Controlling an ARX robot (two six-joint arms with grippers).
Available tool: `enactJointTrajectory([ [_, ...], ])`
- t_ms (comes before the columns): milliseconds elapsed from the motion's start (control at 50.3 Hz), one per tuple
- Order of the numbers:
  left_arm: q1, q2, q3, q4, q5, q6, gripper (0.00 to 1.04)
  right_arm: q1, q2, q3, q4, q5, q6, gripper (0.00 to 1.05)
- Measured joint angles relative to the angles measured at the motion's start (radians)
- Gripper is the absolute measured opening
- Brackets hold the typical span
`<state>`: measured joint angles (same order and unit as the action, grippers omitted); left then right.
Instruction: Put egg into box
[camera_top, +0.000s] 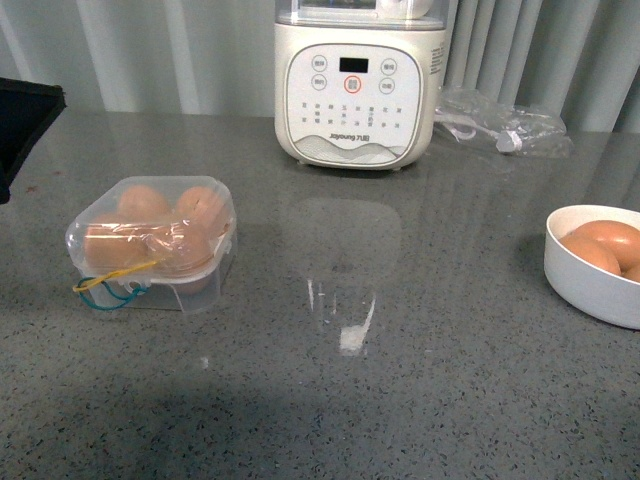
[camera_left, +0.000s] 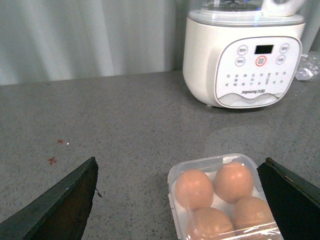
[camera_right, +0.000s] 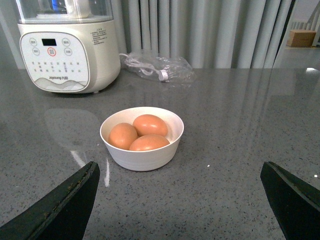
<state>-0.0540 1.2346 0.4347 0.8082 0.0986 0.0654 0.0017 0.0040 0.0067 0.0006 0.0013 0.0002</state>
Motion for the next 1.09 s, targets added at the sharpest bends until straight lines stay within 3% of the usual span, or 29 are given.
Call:
enactJointTrajectory([
  [80,0.041,-0.044,0.000,-0.069,-0.004,-0.063,0.98,0.000,0.000,0.000,0.000,0.000,0.000,0.98],
  [199,0.141,-0.290,-0.035,-0.342,0.059,-0.249,0.98,0.000,0.000,0.000,0.000,0.000,0.000,0.98],
  [278,0.154,-0.505,-0.076,-0.559,0.067,-0.304,0.98,0.000,0.000,0.000,0.000,0.000,0.000,0.98],
  [477,0.154,-0.609,-0.088,-0.614,0.074,-0.332,0.98,0.000,0.000,0.000,0.000,0.000,0.000,0.98],
  [616,0.080,-0.637,-0.166,-0.491,-0.090,-0.179,0.77,0.000,0.000,0.000,0.000,0.000,0.000,0.98],
  [716,0.062,-0.673,-0.204,-0.479,-0.093,-0.127,0.64,0.000,0.000,0.000,0.000,-0.002,0.000,0.98],
  [994,0.055,-0.797,-0.319,-0.487,-0.099,-0.077,0.03,0.000,0.000,0.000,0.000,-0.001,0.000,0.98],
  [1093,0.055,-0.838,-0.342,-0.502,-0.099,-0.073,0.04,0.000,0.000,0.000,0.000,-0.001,0.000,0.98],
])
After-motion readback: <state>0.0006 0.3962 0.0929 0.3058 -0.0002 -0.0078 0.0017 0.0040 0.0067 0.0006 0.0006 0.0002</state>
